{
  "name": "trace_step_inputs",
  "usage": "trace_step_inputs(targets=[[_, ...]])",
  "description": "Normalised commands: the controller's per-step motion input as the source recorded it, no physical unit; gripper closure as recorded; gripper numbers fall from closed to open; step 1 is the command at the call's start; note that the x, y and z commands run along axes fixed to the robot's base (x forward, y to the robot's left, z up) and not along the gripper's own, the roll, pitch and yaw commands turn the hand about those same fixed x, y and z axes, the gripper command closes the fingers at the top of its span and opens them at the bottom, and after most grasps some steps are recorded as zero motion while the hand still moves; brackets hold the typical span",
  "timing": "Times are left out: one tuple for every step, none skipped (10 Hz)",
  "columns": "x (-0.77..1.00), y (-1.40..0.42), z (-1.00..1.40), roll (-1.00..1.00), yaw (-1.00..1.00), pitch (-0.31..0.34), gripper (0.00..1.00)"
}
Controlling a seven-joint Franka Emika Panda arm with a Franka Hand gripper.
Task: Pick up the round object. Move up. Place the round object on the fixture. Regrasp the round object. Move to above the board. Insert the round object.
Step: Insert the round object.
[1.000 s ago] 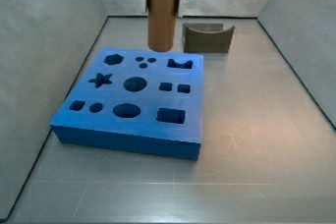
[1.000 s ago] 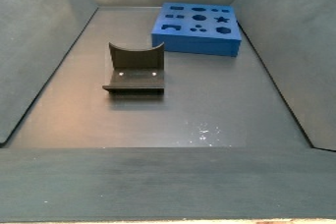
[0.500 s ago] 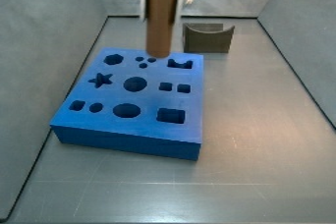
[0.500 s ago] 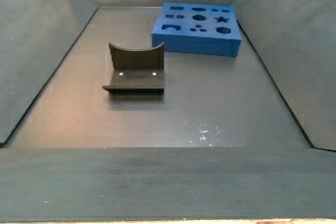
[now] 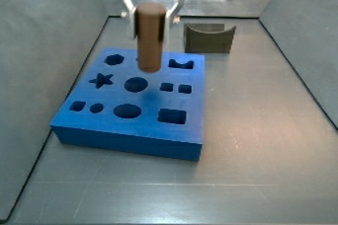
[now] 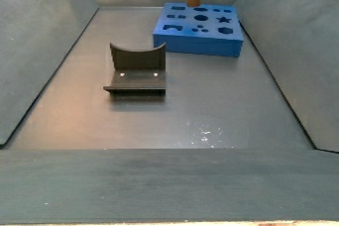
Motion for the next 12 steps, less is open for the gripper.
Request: trace_step_inputs(targets=[[0.0, 0.0, 0.0, -0.01, 0.0, 0.0, 1.0], [-0.08, 0.0, -0.22, -0.07, 0.0, 0.0, 1.0], [-0.28, 0.0, -0.37, -0.17, -0.03, 0.0, 1.0], [-0.25, 0.0, -0.17, -0.09, -0.05, 0.0, 1.0], [0.0, -0.03, 0.0, 0.0, 0.0, 0.0, 1.0], [-0.25, -0.3, -0.01, 0.08, 0.03, 0.0, 1.0], [-0.29, -0.26, 0.0, 0.04, 0.03, -0.051, 1.0], [-0.19, -0.03, 0.0, 0.0, 0.0, -0.071, 1.0], [0.01, 0.13, 0.0, -0.32, 0.0, 0.0, 1.0], [0.1, 0.51, -0.04, -1.0, 0.0, 0.191, 1.0], [0.07, 0.27, -0.09, -0.7, 0.0, 0.066, 1.0], [-0.07, 0.0, 0.0, 0.0, 0.0, 0.0, 1.0]])
